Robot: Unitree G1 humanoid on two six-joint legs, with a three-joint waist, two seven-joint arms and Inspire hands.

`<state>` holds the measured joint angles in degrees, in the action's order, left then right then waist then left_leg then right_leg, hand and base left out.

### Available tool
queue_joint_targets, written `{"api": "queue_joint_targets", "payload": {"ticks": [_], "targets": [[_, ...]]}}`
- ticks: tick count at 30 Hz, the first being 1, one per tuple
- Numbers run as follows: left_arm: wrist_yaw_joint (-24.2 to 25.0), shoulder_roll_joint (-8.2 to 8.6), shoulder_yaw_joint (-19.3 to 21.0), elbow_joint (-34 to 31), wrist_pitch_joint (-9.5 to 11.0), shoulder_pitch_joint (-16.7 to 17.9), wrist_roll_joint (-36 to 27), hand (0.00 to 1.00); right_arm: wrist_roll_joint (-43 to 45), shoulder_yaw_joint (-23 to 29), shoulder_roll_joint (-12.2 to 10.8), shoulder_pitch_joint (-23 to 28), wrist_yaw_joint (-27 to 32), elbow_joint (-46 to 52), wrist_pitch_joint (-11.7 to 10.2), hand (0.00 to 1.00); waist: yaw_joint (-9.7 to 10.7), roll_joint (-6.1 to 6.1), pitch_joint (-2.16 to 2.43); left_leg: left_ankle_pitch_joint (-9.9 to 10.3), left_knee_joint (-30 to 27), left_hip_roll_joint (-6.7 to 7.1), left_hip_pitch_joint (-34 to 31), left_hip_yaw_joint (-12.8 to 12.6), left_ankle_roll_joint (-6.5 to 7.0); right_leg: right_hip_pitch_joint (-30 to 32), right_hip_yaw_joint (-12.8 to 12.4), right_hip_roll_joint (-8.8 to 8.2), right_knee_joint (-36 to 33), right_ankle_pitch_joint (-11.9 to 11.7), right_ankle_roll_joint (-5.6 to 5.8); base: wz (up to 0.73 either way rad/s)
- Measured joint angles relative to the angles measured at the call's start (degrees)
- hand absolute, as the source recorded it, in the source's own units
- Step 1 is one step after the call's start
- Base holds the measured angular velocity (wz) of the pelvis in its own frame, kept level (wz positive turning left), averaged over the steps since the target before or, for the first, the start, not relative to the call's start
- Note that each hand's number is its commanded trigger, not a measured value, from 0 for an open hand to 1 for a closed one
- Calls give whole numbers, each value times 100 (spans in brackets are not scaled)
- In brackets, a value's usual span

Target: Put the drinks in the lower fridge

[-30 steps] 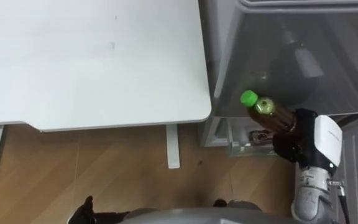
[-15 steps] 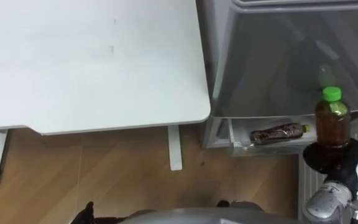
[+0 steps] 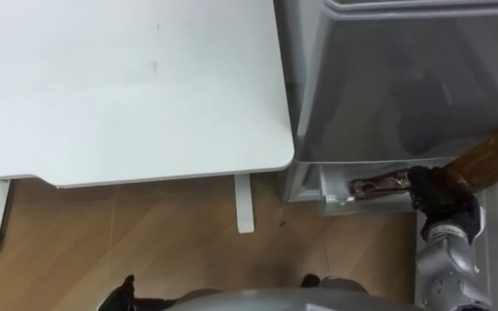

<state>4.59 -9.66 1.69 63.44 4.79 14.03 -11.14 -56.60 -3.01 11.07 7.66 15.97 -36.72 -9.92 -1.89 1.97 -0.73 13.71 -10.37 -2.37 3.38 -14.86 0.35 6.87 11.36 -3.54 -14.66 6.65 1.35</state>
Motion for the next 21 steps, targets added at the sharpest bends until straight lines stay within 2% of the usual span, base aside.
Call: {"api": "queue_joint_targets", "payload": {"ticks": [4, 6, 11, 13, 17, 21], "targets": [[-15, 30, 163, -104, -150, 27, 270, 0, -914, -23, -30, 13, -632, -45, 391, 100, -32, -26, -5, 0, -7, 1, -16, 19, 0, -5, 24, -8, 10, 4, 3, 3], [-17, 30, 205, -162, -192, 76, 304, 0, -1158, -22, -33, 12, -837, -78, 481, 100, -28, -27, 7, 0, -14, 2, -26, 64, 0, -20, 42, -13, 17, 6, 7, 9], [-38, 1, 278, -165, -237, 134, 333, 0, -1328, -11, -32, -115, -1289, -544, 551, 100, -35, -84, 2, 0, -33, 0, -13, 105, 0, -84, 71, -14, 70, 8, 9, 5], [-24, -2, 336, -155, -240, 144, 334, 0, -1429, -14, -40, -101, -1476, -580, 682, 100, -106, -101, -2, 1, -32, -2, 8, 94, 0, -103, 54, -6, 69, 6, 8, -3], [-6, -11, 417, -122, -323, 159, 448, 0, -1835, -14, -53, -89, -1935, -791, 757, 100, -147, -116, -3, 1, -49, -9, 38, 148, -1, -179, 145, -13, 95, 1, 4, 7], [-1, 45, 520, -124, -389, 158, 448, 0, -2159, -11, -78, -85, -2386, -1048, 862, 100, -274, -122, 13, 1, -66, -15, 30, 151, -1, -193, 168, -12, 100, -3, -2, 4]]}}
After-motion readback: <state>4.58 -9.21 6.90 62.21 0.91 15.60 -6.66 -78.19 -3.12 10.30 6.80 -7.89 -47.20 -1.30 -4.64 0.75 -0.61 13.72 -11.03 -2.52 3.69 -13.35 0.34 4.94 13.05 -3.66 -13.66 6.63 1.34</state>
